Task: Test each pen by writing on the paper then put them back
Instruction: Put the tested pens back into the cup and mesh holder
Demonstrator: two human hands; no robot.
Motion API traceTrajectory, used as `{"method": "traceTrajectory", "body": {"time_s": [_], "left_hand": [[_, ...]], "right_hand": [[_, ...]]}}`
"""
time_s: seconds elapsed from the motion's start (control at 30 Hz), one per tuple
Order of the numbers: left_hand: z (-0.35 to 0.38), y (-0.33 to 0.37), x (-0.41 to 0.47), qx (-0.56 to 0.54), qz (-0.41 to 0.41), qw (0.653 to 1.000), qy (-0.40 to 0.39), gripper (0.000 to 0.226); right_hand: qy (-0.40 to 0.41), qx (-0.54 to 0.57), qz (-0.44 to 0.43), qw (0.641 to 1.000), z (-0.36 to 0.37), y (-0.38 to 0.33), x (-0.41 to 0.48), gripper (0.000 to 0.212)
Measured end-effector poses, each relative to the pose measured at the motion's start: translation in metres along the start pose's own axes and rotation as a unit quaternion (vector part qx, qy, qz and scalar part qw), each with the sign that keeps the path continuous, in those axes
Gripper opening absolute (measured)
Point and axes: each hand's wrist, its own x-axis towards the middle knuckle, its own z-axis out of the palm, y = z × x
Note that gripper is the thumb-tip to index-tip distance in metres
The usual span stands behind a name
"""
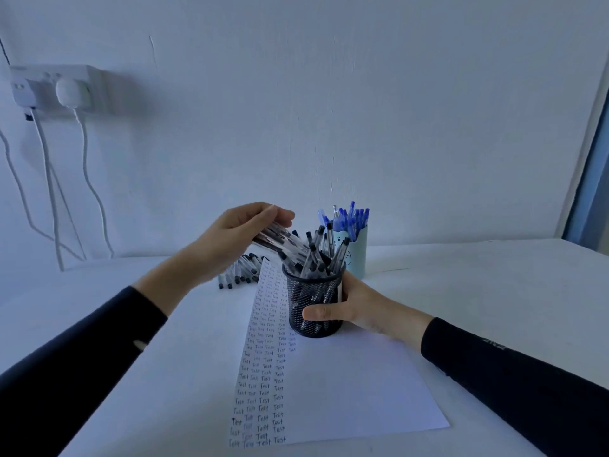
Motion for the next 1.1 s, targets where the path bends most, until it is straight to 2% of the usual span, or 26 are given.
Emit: {"method": "traceTrajectory", "body": {"time_s": [0.07,0.13,0.2,0.33,0.4,0.5,0.53,0.6,0.63,0.67,0.73,0.8,0.87,0.93,1.03,1.1], "left_hand": [[0.007,-0.004,-0.007,0.081,0.061,0.994,0.03,0.036],[0.011,-0.01,-0.011,0.091,0.095,0.99,0.045,0.041],[0.017,-0.021,-0.017,-0.002,0.081,0.994,0.07,0.057],[0.046,-0.039,-0.036,-0.24,0.014,0.963,0.123,0.124],[0.059,-0.038,-0.037,-0.296,-0.03,0.945,0.138,0.134],[0.063,-0.023,-0.021,-0.324,-0.122,0.924,0.162,0.118],[0.061,-0.017,-0.014,-0.329,-0.148,0.914,0.183,0.101],[0.058,-0.012,0.004,-0.34,-0.156,0.901,0.221,0.052],[0.057,-0.008,0.011,-0.333,-0.146,0.902,0.231,0.037],[0.056,-0.003,0.017,-0.319,-0.126,0.91,0.235,0.031],[0.053,0.008,0.023,-0.246,-0.058,0.942,0.219,0.032],[0.051,0.017,0.026,-0.129,0.007,0.976,0.174,0.028],[0.051,0.021,0.026,-0.013,0.021,0.994,0.105,0.025],[0.052,0.019,0.028,0.073,0.001,0.996,0.047,0.026],[0.046,0.018,0.028,0.103,-0.061,0.993,-0.016,0.03],[0.039,0.018,0.026,0.086,-0.023,0.996,-0.018,0.059]], "right_hand": [[0.004,-0.001,0.0,1.0,0.0,0.001,0.0,0.064],[0.011,0.0,0.0,1.0,0.001,0.001,0.0,0.07],[0.012,0.007,0.002,1.0,0.002,0.002,0.0,0.068],[0.007,0.013,-0.008,1.0,0.003,0.0,-0.001,0.065],[0.003,0.015,-0.016,1.0,0.003,-0.001,-0.001,0.065],[-0.002,0.013,-0.024,1.0,0.003,-0.003,-0.001,0.064],[-0.002,0.01,-0.023,1.0,0.003,-0.004,-0.001,0.066],[-0.002,0.004,-0.021,1.0,0.003,-0.003,-0.001,0.07],[-0.003,0.002,-0.019,1.0,0.003,-0.003,-0.001,0.07],[-0.004,0.002,-0.02,1.0,0.003,-0.003,-0.001,0.068],[-0.01,0.003,-0.022,1.0,0.002,-0.003,-0.002,0.064],[-0.012,0.002,-0.024,1.0,0.001,-0.004,-0.002,0.061],[-0.014,0.004,-0.026,1.0,0.001,-0.003,-0.002,0.056],[-0.014,0.006,-0.026,1.0,0.001,-0.003,-0.002,0.055],[-0.014,0.005,-0.026,1.0,0.001,-0.004,-0.002,0.055],[-0.009,0.003,-0.024,1.0,0.001,-0.002,-0.001,0.059]]}}
